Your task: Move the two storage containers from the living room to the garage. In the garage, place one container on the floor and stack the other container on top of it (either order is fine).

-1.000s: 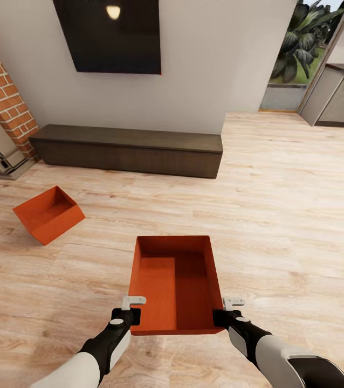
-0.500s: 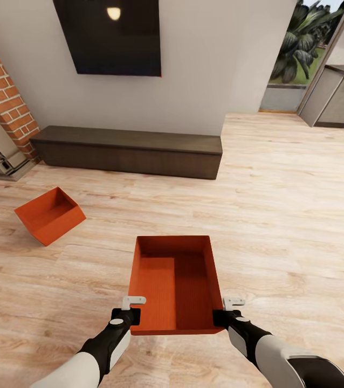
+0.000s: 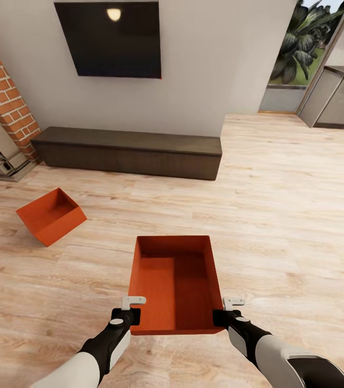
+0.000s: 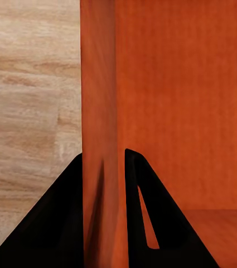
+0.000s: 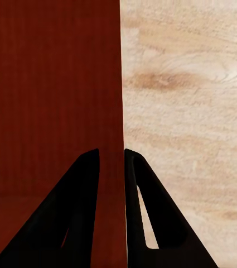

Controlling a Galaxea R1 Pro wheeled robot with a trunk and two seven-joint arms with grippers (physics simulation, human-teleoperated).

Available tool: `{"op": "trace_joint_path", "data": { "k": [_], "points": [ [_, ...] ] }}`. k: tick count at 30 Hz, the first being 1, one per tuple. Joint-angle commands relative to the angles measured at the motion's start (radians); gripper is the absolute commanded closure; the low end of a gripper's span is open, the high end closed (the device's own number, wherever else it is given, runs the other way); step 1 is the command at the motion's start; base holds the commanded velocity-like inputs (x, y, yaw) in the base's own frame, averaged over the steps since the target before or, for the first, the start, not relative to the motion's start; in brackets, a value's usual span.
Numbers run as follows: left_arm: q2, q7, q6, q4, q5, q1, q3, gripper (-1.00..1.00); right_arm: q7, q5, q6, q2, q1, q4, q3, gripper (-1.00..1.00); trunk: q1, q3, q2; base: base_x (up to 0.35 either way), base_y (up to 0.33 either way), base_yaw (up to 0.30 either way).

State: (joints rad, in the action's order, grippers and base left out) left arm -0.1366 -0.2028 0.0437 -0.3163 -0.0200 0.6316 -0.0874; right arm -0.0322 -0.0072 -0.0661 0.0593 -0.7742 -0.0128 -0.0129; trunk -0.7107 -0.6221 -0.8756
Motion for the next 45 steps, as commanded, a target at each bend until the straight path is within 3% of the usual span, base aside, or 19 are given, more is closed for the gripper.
{"op": "trace_joint_path", "data": {
  "k": [1,45],
  "points": [
    [0.001,-0.013,0.005,-0.004,0.014,0.000,-0.002,1.00,-0.002,-0.005,-0.004,0.000,0.000,0.004,-0.015,1.00,0.004,0.002,0.007,0.000,0.000,0.000],
    [0.001,-0.013,0.005,-0.004,0.012,0.000,-0.002,1.00,-0.002,-0.004,-0.004,0.001,0.000,0.004,-0.015,1.00,0.173,0.140,0.315,0.000,0.000,0.000]
  ]
}}
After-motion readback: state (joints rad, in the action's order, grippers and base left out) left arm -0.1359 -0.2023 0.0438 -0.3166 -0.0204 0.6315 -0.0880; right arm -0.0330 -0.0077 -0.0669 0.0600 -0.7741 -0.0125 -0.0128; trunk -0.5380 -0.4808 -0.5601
